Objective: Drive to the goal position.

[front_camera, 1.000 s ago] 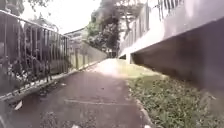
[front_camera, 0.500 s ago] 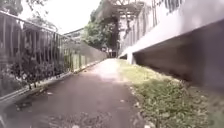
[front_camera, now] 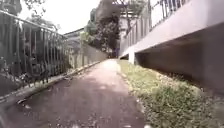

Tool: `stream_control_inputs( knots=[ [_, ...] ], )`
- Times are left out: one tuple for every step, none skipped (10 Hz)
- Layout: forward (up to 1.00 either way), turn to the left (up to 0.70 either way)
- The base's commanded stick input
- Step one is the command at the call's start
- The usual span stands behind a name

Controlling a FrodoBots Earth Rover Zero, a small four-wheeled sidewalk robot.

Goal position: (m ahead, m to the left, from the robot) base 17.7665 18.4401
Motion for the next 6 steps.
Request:
stream_control_inputs(
  knots=[
    [1.0, 0.0],
    [1.0, 0.0],
    [1.0, 0.0],
    [1.0, 0.0],
    [1.0, 0.0],
    [1.0, 0.0]
  ],
)
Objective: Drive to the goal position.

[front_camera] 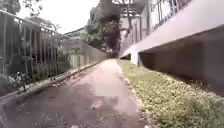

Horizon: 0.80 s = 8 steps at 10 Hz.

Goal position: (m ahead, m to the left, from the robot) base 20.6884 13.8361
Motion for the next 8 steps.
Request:
stream_control_inputs(
  knots=[
    [1.0, 0.0],
    [1.0, 0.0],
    [1.0, 0.0],
    [1.0, 0.0],
    [1.0, 0.0],
    [1.0, 0.0],
    [1.0, 0.0],
    [1.0, 0.0]
  ],
)
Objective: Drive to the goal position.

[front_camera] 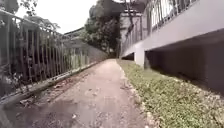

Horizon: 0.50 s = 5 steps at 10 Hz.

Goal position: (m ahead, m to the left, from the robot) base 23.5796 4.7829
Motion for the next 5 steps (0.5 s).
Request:
stream_control_inputs(
  knots=[
    [1.0, 0.0],
    [1.0, 0.0],
    [1.0, 0.0],
    [1.0, 0.0],
    [1.0, 0.0]
  ],
)
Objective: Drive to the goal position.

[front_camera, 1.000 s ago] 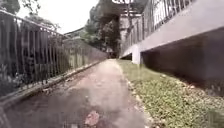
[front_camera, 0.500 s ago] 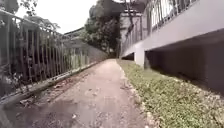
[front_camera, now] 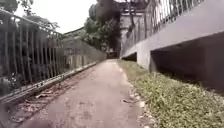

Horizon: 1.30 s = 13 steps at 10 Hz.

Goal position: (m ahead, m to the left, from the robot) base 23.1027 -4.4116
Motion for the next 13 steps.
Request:
stream_control_inputs(
  knots=[
    [1.0, 0.0],
    [1.0, 0.0],
    [1.0, 0.0],
    [1.0, 0.0],
    [1.0, 0.0],
    [1.0, 0.0],
    [1.0, 0.0],
    [1.0, 0.0],
    [1.0, 0.0],
    [1.0, 0.0],
    [1.0, 0.0],
    [1.0, 0.0],
    [1.0, 0.0]
  ],
)
